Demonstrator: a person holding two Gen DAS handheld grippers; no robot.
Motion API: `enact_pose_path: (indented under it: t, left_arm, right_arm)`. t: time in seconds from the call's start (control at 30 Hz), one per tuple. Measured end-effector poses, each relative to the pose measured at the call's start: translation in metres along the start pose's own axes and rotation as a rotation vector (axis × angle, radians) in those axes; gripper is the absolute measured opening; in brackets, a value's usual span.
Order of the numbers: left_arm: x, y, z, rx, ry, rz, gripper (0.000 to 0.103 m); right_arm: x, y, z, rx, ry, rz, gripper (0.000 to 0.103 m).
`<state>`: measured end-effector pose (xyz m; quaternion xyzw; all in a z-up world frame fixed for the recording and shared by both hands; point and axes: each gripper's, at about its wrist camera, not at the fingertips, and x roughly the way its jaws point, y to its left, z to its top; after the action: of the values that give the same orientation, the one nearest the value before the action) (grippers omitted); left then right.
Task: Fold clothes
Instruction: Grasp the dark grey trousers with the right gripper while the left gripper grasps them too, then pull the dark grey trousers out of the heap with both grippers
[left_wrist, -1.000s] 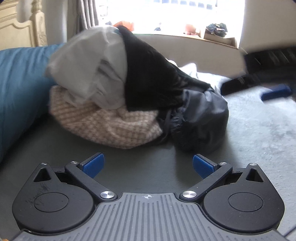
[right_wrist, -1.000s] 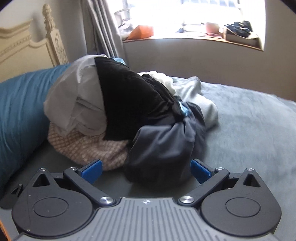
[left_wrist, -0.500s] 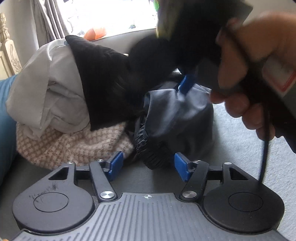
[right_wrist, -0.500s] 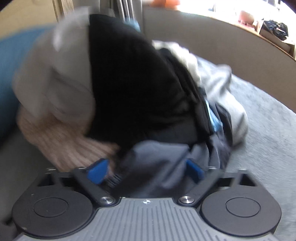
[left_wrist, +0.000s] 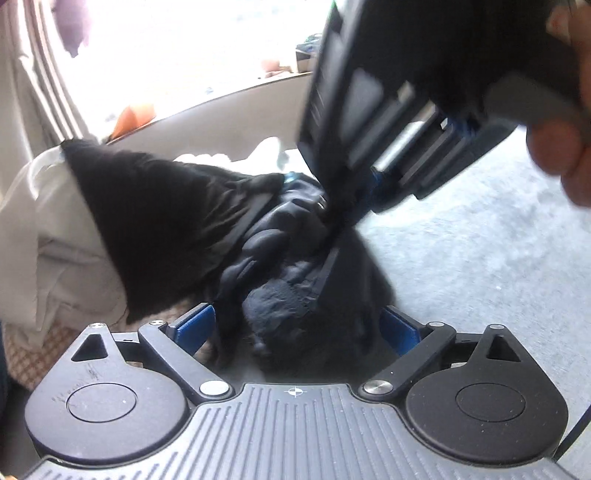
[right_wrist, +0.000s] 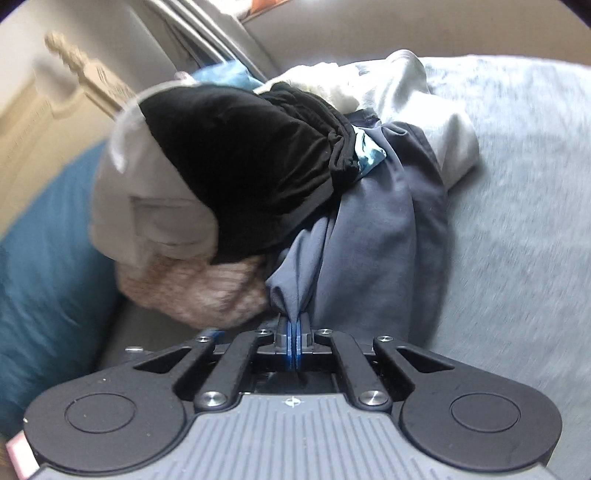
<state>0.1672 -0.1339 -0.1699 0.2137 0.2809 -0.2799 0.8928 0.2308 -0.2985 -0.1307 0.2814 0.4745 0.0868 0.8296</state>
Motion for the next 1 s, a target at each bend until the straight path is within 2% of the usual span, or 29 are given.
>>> enact_pose_path:
  t: [0.07,0.13,0.27,0.33,0.5,0.73,1.0]
  left_arm:
    - [-0.003,-0.006,-0.002,0.032,-0.001,0.001,0.064]
    - [-0.001,-0.007,-0.003,0.038,0.016,0.025,0.048]
    - [0.001,0.009,-0.002,-0.083,0.032,0.002,0.027]
    - [-0.004,0.012,-0.003,-0.107,0.032,-0.030,0.017]
    - [-0.031,0.006,-0.010,-0.088,0.010,-0.131,0.014]
    - [-0.063,0.027,-0.018,-0.142,-0.028,-0.229,0.012]
    - [-0.132,0.035,-0.036,-0.132,-0.089,-0.366,0.012]
  right_arm:
    - [-0.009,0.000,-0.005,0.023,0.000,0.035,0.001]
    - [-0.013,0.002,-0.009,0.025,0.008,0.048,0.000]
    - [-0.014,0.001,-0.012,0.035,0.010,0.053,0.000]
    - [-0.015,0.001,-0.012,0.042,0.004,0.061,0.000]
    - [-0.022,0.013,-0.019,0.020,0.002,0.076,0.000]
    - [-0.043,0.034,-0.042,0.004,0.009,0.097,0.000]
    - [-0.078,0.076,-0.086,0.043,0.001,0.120,0.000]
